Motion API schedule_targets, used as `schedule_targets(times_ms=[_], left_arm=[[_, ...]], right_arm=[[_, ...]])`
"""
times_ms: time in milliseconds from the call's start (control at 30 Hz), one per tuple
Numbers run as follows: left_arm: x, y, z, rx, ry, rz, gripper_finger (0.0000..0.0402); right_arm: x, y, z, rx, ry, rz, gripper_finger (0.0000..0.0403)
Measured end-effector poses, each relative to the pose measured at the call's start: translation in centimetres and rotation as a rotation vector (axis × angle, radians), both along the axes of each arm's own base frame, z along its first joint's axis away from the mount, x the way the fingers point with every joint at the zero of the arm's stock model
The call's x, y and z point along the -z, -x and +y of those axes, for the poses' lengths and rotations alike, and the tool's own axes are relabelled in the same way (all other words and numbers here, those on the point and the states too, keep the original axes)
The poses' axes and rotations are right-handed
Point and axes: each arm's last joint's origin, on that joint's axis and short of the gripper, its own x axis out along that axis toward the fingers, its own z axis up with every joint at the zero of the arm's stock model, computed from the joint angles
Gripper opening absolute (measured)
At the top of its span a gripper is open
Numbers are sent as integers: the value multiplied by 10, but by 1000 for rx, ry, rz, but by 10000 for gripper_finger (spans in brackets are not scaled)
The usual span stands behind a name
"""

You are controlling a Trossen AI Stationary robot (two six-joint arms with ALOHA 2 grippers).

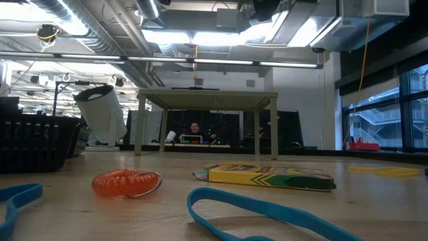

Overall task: Pick & Place Office Desk Supplies
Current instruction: Put the black rubber band into the middle black bin

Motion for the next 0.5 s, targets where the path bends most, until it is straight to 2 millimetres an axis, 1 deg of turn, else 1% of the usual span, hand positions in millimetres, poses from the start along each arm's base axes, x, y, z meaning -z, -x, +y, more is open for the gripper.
schedule_targets(times_ms=[167,233,367,500], left_arm=[[0,0,0,12,3,0,28],[0,0,-1,34,8,2,9],[-1,0,-1,55,14,3,7],[-1,0,-2,60,16,3,5]], right_arm=[[0,0,0,2,3,2,10],[0,0,0,0,2,3,13],[1,0,1,-2,-19,2,35],[1,0,0,2,-28,2,81]])
